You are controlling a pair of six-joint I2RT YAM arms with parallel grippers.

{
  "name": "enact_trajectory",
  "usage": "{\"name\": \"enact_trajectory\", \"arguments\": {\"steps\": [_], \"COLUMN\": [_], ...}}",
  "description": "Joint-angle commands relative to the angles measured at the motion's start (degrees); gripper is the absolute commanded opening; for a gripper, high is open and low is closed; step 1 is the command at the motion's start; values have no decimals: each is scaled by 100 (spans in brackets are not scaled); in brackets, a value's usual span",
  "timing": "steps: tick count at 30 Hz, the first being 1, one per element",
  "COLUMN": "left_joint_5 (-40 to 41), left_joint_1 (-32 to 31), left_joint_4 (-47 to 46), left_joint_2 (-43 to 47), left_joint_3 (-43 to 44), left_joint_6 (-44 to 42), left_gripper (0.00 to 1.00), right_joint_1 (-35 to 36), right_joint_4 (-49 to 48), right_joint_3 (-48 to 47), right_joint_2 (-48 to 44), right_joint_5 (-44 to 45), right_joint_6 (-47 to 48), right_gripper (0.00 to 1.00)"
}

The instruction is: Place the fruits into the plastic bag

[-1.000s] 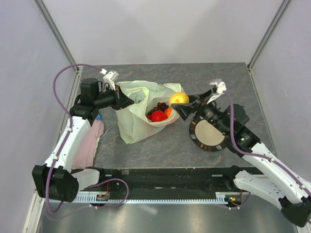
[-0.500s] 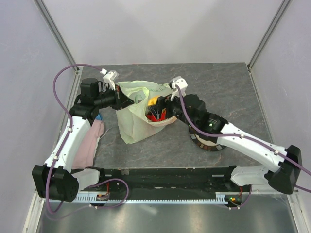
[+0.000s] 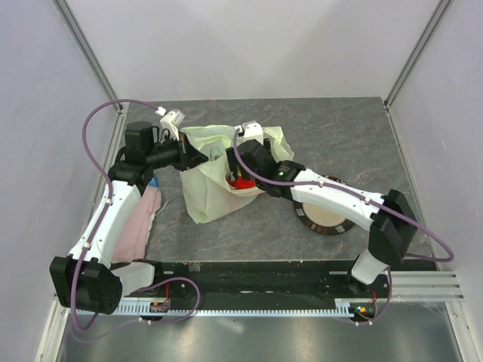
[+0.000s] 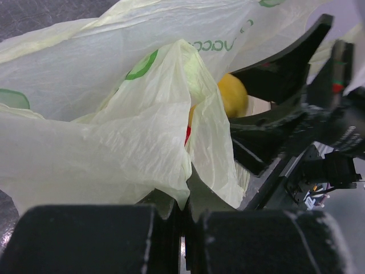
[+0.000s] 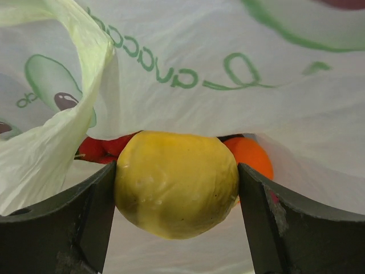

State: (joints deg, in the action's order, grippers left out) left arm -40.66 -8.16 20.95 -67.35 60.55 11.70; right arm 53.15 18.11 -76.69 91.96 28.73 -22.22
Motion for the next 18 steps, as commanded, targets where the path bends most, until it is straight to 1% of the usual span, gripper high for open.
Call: {"name": "enact_trajectory", "arguments": {"steps": [1, 6, 9, 11, 12, 14, 15, 18], "left_joint_5": [-108, -108, -135, -135, -135, -143, -143, -143], "left_joint_1": [-1, -1, -1, -1, -1, -1, -1, -1], "left_joint_4": [-100, -91, -91, -91, -100, -91, -100, -100], "left_joint_2": [29, 29, 20, 20, 20, 12, 20, 20], "left_joint_3": [53, 53, 53, 53, 62, 53, 53, 62], "left_joint_6": [139, 139, 139, 148, 148, 148, 148, 148], "left_gripper": [2, 1, 2, 2, 2, 2, 2, 2], "right_joint_1": [12, 12, 20, 12, 20, 20, 20, 20], "right_joint_4": [184, 149, 114, 96, 96, 79, 70, 44], "right_joint_3": [-461, -505, -427, -391, -382, -365, -347, -321], "right_joint_2": [540, 832, 858, 850, 850, 841, 850, 823], "right_joint_5": [89, -61, -113, -131, -148, -183, -192, -210], "right_joint_6": [-177, -257, -257, -248, -248, -222, -222, -230], "right_gripper": [49, 52, 57, 62, 68, 75, 81, 88]}}
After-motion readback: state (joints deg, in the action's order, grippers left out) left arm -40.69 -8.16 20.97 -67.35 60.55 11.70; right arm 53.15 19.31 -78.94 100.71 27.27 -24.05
